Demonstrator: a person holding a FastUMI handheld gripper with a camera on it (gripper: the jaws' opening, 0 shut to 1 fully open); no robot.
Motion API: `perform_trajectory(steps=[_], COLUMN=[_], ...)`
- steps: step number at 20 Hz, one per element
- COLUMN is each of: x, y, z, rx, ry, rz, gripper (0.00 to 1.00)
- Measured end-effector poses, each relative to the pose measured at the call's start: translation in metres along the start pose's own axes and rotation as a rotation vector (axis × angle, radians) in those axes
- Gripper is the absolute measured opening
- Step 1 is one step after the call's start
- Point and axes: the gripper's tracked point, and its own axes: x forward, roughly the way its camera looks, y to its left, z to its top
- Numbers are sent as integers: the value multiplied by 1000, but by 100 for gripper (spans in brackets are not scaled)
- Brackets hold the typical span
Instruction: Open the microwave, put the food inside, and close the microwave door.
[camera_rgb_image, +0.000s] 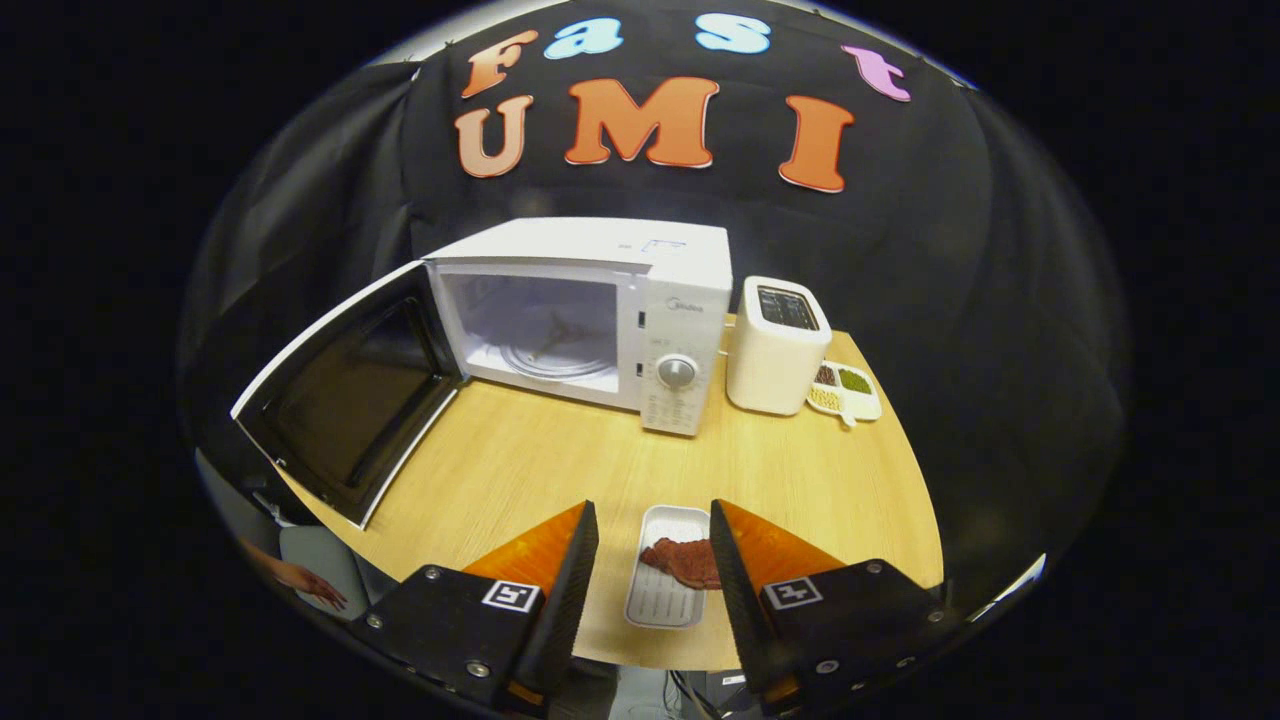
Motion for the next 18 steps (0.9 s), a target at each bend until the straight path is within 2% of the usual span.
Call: perform_trajectory(steps=[7, 14, 18], x=[33, 69, 89], y=[-55, -75, -76], z=[-41, -75, -89], rx=[123, 171, 137], ry=[169, 350, 438], rz=[31, 180, 254], gripper=[88, 90, 84])
